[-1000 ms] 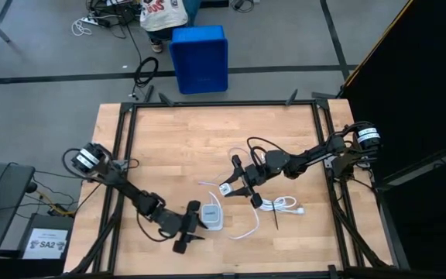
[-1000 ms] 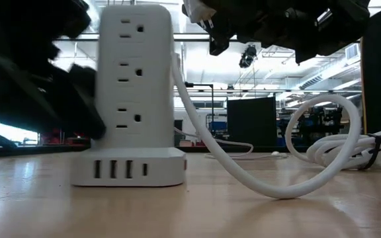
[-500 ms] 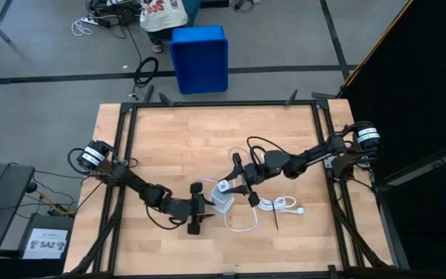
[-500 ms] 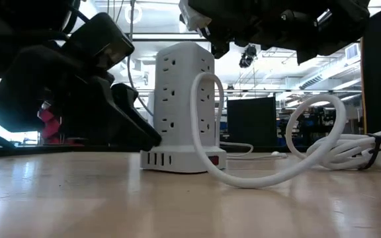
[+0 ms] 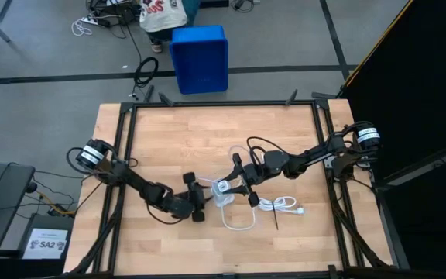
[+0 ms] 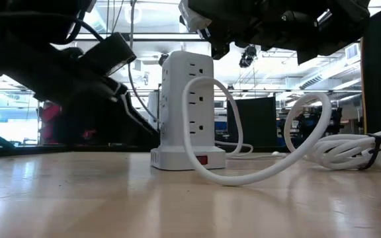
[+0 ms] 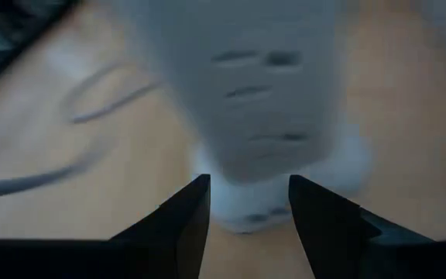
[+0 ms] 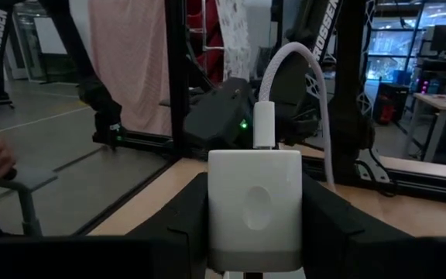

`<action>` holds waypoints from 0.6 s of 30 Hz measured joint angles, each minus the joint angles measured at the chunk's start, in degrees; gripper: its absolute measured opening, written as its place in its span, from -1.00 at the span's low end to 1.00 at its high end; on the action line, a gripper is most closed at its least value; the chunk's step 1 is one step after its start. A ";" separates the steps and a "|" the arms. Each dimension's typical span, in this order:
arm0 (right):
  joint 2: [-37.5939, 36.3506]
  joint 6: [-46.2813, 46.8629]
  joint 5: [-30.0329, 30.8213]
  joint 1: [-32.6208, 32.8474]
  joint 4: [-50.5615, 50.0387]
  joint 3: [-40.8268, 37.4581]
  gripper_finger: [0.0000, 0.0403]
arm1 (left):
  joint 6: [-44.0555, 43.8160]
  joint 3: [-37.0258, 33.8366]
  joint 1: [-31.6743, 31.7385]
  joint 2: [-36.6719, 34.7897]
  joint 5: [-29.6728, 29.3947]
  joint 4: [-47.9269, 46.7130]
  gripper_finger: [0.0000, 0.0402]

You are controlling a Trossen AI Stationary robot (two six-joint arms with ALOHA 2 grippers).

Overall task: Insert USB
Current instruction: Insert the white charger adapter into the white outlet extension

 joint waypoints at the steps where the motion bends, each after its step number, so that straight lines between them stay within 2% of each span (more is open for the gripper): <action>1: 0.00 0.00 0.00 0.00 0.00 0.00 -0.44 | -0.81 0.00 0.15 -0.40 -2.17 -1.18 -0.19; 3: 0.00 0.00 0.00 -0.01 -0.04 0.00 -0.44 | -2.12 0.00 0.46 -1.73 -4.43 -2.89 -0.19; 7: 0.00 0.00 0.00 -0.01 -0.33 0.00 -0.44 | -0.70 -0.02 -0.23 -5.44 -3.80 -2.80 -0.19; 12: 0.00 0.00 0.00 0.00 -0.33 0.00 -0.44 | -1.01 0.02 -3.03 -9.08 1.24 -2.44 -0.19; 18: 0.00 0.00 0.01 0.00 -0.37 0.00 -0.44 | -8.12 0.01 -5.24 -8.21 8.85 -2.66 -0.19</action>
